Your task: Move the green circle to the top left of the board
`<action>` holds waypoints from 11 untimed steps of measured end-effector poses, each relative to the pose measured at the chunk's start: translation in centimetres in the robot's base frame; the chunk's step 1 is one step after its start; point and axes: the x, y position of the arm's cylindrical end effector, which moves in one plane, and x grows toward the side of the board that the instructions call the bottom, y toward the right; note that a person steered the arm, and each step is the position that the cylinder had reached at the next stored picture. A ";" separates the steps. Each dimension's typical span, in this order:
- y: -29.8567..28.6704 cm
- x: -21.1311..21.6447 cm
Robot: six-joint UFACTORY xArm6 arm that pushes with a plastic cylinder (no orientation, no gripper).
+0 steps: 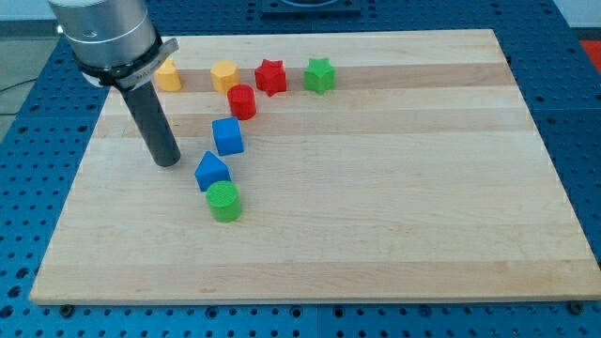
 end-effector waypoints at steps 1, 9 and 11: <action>-0.3 0.1; -1.3 5.8; 11.0 11.8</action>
